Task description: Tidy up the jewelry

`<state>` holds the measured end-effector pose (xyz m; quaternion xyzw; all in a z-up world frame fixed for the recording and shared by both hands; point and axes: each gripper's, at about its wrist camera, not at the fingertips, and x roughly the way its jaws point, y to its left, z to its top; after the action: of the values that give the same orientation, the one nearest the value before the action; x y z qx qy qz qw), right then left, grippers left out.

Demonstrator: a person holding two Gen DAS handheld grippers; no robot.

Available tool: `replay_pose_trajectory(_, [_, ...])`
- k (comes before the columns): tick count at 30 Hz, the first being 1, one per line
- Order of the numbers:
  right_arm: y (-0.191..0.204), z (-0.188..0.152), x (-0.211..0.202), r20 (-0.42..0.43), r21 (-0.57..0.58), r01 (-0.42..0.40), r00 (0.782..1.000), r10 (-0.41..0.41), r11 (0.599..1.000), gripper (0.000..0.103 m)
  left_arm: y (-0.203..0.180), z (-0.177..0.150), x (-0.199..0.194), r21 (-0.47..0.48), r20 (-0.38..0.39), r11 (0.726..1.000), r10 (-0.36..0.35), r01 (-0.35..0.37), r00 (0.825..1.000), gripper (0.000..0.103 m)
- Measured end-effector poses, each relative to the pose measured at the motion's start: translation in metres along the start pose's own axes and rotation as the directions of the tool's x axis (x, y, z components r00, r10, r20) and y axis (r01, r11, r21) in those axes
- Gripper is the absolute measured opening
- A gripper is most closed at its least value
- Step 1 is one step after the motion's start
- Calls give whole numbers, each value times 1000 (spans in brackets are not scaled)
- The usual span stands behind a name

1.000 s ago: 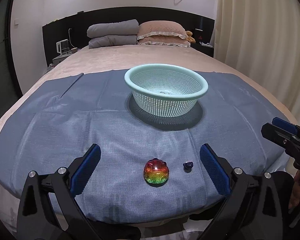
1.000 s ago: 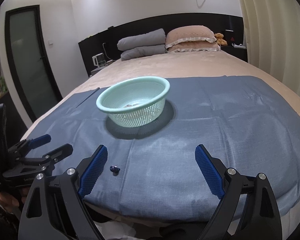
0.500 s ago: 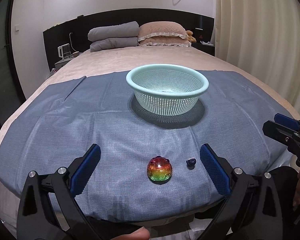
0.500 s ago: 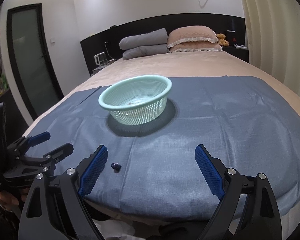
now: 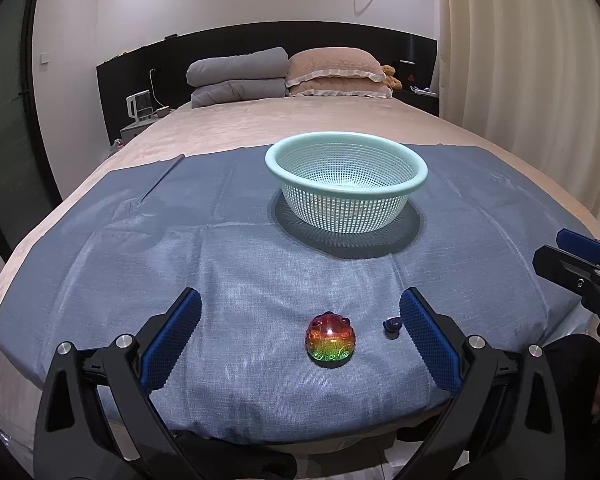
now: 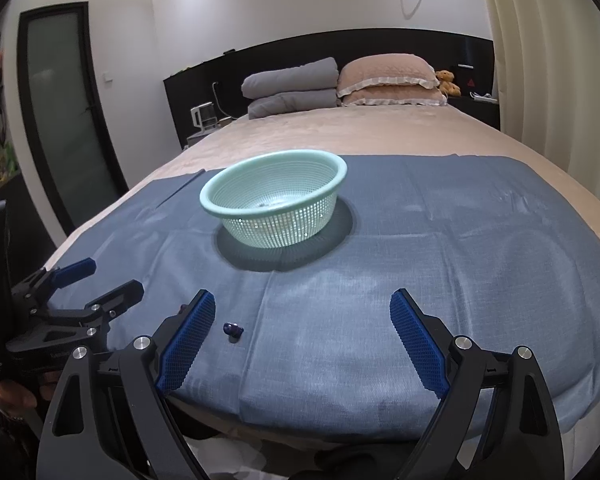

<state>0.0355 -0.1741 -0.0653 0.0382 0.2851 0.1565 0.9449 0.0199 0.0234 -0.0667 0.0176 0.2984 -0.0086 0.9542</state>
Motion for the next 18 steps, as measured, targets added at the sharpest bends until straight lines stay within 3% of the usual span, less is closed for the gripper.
replay_pose_trajectory(18, [10, -2, 1, -6, -37, 26, 1000, -27, 999, 85, -3, -4, -4, 31, 2, 999, -13, 13, 1000, 97])
